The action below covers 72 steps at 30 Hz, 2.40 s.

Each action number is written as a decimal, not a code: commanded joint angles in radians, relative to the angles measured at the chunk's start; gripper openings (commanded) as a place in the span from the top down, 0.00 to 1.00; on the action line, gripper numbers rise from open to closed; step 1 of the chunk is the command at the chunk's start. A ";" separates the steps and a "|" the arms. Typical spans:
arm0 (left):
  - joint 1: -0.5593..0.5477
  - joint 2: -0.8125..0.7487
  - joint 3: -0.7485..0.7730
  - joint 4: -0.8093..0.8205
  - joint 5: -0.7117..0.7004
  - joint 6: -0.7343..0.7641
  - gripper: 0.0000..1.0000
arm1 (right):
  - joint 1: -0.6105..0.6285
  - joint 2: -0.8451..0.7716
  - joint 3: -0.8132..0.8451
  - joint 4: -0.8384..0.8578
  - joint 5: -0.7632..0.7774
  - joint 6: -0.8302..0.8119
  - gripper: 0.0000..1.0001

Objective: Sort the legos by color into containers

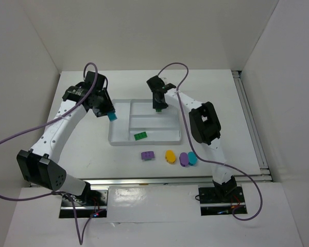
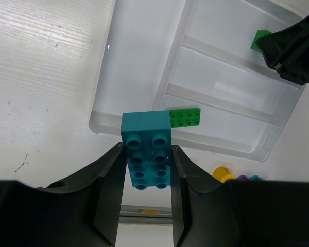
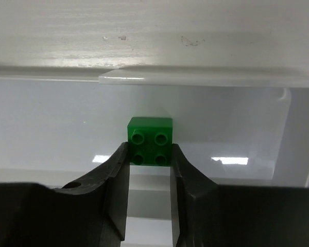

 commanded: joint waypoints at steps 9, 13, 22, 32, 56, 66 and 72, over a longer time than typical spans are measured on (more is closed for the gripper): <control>0.005 -0.033 -0.020 0.011 -0.001 0.021 1.00 | 0.030 -0.329 -0.173 0.062 0.084 0.012 0.75; 0.005 -0.033 -0.029 0.011 -0.001 0.021 1.00 | 0.084 -0.460 -0.384 0.071 0.075 0.039 0.75; 0.005 -0.024 -0.039 0.030 0.028 0.021 1.00 | 0.194 -0.554 -0.586 0.105 -0.019 0.124 0.72; -0.058 0.022 -0.048 0.030 0.019 0.012 1.00 | 0.230 -0.496 -0.586 0.116 -0.017 0.124 0.58; -0.076 0.535 0.181 0.014 -0.244 0.107 0.80 | 0.112 -0.808 -0.733 -0.059 0.133 0.179 0.28; -0.076 0.509 0.260 0.014 -0.199 0.150 0.00 | 0.101 -1.017 -0.984 -0.122 -0.017 0.246 0.27; -0.138 0.331 0.216 0.014 -0.178 0.162 0.00 | 0.248 -1.080 -1.057 -0.008 -0.108 0.158 0.16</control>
